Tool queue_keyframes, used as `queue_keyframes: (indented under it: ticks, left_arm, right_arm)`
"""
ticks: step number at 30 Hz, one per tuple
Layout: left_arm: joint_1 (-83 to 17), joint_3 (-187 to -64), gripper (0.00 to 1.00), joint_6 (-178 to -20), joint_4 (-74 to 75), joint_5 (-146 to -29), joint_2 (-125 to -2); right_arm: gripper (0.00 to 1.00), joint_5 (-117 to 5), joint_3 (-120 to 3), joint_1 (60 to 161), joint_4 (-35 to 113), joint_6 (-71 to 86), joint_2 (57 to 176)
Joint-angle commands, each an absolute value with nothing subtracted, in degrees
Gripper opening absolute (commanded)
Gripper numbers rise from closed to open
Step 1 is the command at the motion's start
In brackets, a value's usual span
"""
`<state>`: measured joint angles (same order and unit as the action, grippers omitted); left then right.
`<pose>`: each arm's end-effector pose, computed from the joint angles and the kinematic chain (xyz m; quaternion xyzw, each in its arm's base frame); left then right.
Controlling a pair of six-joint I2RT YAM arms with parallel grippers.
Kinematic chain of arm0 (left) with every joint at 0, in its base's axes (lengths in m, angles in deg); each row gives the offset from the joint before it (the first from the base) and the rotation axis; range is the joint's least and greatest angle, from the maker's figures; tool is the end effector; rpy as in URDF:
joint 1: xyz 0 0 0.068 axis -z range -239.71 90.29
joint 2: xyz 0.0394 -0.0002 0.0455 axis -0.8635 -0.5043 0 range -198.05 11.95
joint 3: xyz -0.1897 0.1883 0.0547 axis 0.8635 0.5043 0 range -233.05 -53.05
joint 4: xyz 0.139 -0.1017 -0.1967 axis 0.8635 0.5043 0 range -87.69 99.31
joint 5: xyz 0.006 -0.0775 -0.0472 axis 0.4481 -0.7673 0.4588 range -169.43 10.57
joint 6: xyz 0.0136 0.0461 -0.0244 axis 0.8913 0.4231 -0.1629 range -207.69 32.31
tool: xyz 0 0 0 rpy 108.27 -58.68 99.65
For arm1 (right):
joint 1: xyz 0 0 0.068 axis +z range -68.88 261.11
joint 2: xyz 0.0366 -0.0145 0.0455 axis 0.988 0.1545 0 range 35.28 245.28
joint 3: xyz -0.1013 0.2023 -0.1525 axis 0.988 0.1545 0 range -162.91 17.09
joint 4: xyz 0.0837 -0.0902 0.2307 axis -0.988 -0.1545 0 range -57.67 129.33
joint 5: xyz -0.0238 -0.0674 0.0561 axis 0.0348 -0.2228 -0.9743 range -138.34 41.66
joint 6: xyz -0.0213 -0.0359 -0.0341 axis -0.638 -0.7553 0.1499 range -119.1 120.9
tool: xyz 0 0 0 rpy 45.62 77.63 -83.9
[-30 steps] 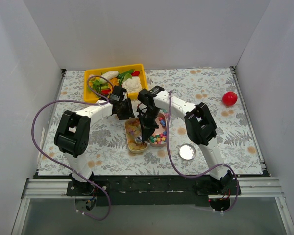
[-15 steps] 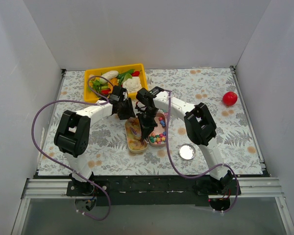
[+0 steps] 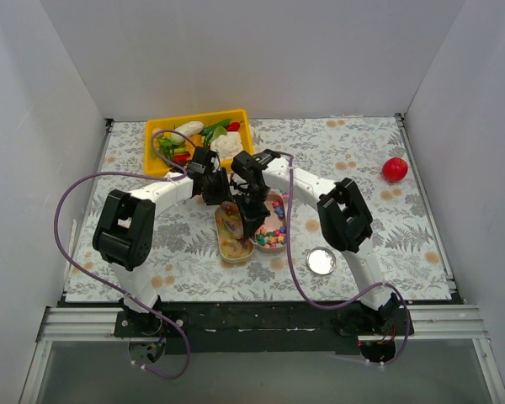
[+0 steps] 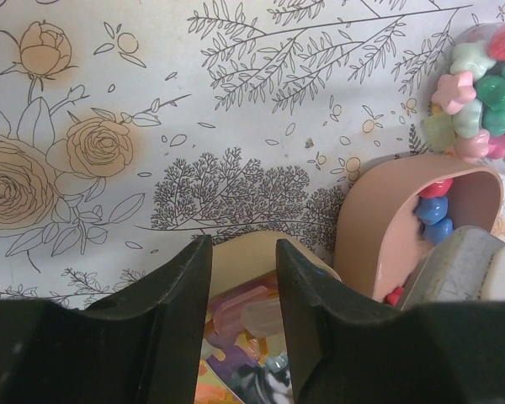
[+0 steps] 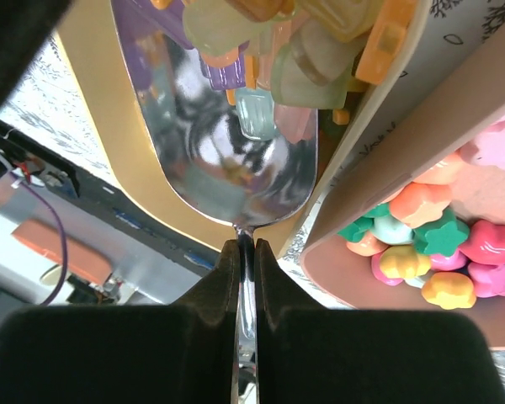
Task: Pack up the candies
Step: Scoop the fake candies from the storage box.
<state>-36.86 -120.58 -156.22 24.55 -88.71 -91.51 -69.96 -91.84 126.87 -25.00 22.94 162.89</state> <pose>0.3412 -0.1502 0.1823 -0.3516 0.8920 -0.2499 0.1353 0.3014 0.3282 0.1948 0.2127 -0.9572 -0.1887 0.0548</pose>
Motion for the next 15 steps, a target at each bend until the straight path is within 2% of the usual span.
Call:
queue_keyframes:
  ticks: [1,15]
  left_arm:
    - [-36.33,-121.52,0.35,-154.05,27.36,-91.47,-87.99]
    - [-36.33,-121.35,0.35,-153.87,28.94,-93.76,-86.75]
  right_arm:
    - [0.01,-57.66,-91.1,126.99,-24.04,20.94,162.02]
    - [0.01,-53.61,-78.45,128.05,-11.74,22.43,152.97]
